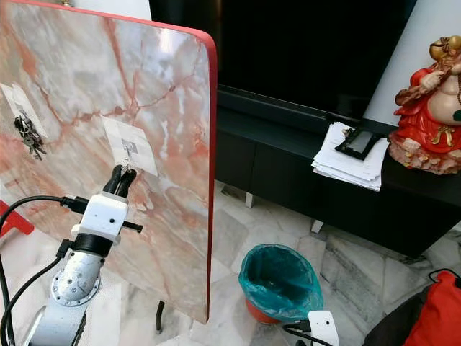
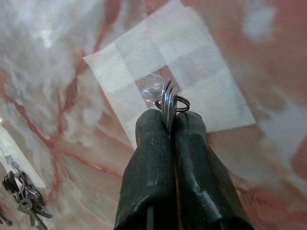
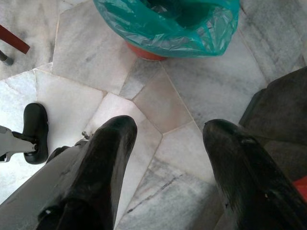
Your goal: Hang keys on a hook
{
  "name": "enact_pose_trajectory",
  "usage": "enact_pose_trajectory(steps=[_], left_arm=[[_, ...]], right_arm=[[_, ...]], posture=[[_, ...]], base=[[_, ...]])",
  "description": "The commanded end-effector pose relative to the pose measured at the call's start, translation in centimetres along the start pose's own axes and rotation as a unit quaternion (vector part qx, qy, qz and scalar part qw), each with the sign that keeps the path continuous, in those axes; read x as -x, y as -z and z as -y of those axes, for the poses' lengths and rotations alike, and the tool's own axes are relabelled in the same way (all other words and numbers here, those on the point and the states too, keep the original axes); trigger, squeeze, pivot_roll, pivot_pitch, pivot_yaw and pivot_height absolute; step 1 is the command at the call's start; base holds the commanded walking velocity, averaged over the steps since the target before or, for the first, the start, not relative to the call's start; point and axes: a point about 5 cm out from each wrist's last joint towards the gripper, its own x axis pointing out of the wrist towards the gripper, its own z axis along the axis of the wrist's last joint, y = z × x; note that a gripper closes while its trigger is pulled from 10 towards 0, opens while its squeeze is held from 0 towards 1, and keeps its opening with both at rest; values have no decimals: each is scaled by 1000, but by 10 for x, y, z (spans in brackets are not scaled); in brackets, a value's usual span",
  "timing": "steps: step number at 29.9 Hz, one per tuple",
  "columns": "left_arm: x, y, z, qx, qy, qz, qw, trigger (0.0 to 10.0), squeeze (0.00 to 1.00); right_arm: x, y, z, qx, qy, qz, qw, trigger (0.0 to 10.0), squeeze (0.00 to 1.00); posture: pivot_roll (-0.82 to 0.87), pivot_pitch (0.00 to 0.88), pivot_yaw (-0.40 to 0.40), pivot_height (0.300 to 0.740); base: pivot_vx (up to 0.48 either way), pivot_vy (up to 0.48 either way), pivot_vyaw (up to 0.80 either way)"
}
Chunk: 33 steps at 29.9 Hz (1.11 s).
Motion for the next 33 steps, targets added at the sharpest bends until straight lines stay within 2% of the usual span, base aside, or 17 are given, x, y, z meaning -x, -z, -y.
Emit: enact_pose_trajectory(steps=[1,13,24,33], left_arm=[[-5,-1,-6,12,-17,-3,1000,10000,0],[-7,11,-16,25,-24,-34,999,10000,0],[-12,13,-12,35,-6,-40,999,10000,0],[-20,15,-14,37,0,-44,998,10000,0]], right_arm=[[0,0,3,2,3,1,1000,10000,0],[1,0,3,3,3,1,1000,10000,0],[1,0,3,3,4,1,1000,10000,0],[1,0,3,3,3,1,1000,10000,0]], posture=[[28,0,-92,740],[29,0,-94,740],[26,0,-95,740],[26,0,-95,740]], base=[[0,0,0],[0,0,0],[0,0,0],[0,0,0]])
